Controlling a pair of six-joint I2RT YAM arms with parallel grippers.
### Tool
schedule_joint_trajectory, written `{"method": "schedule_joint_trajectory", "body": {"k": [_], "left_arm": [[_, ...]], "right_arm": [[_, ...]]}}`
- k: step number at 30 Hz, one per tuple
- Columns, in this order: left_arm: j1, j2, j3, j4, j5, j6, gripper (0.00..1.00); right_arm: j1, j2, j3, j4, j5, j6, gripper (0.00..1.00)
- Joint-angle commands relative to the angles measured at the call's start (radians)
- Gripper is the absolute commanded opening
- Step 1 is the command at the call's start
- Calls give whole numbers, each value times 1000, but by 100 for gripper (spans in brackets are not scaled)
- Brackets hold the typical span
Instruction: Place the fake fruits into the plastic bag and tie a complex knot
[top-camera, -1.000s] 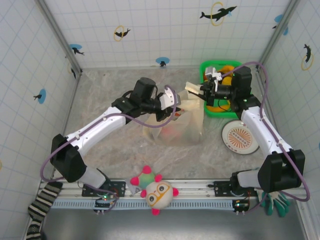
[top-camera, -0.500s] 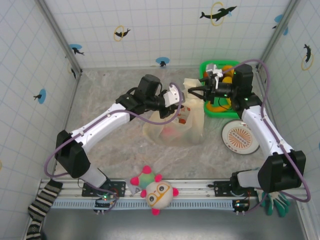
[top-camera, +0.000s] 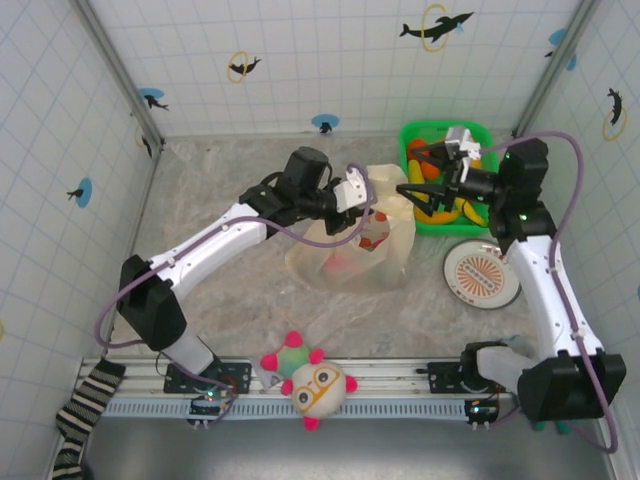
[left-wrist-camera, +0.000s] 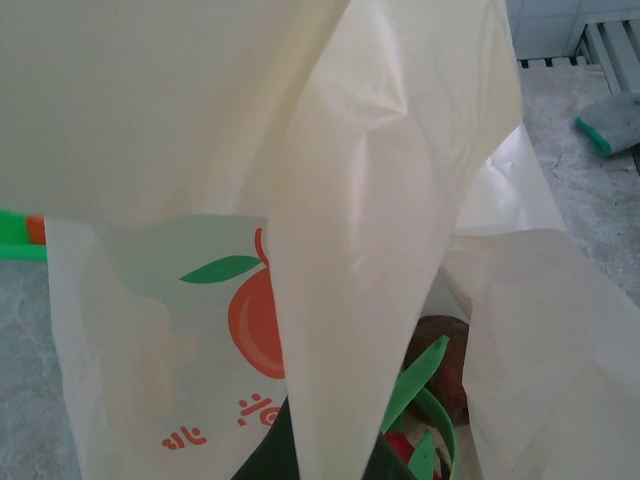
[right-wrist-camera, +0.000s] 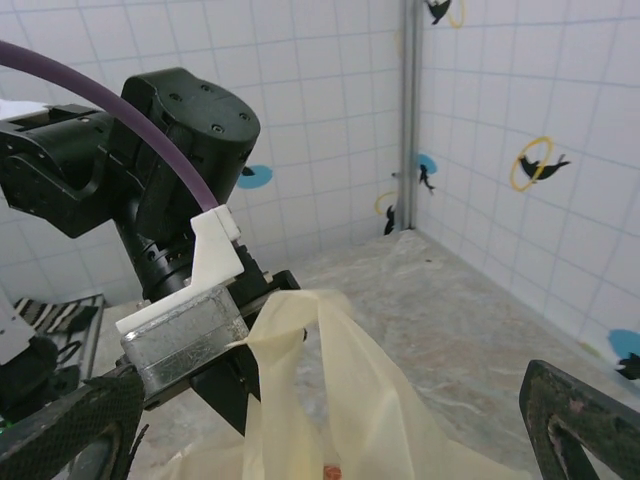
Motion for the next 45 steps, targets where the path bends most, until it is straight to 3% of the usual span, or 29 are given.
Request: {"method": "schedule_joint_trajectory", "body": {"k": [1, 11, 25, 33, 45], "left_arm": [[-8, 14, 38, -11, 8, 10, 0], [-12, 24, 49, -7, -6, 5, 0], [-13, 34, 59, -6, -10, 1, 0], [-13, 35, 58, -4, -16, 1, 0], [-15, 39, 60, -1, -13, -5, 0]], "right_arm": [[-42, -57, -65, 1, 0, 14, 99], [-32, -117, -211, 18, 2, -135, 99], [47, 30, -112, -15, 39, -235, 99], [72, 34, -123, -42, 57, -261, 99], [78, 43, -108, -56, 73, -262, 68]]}}
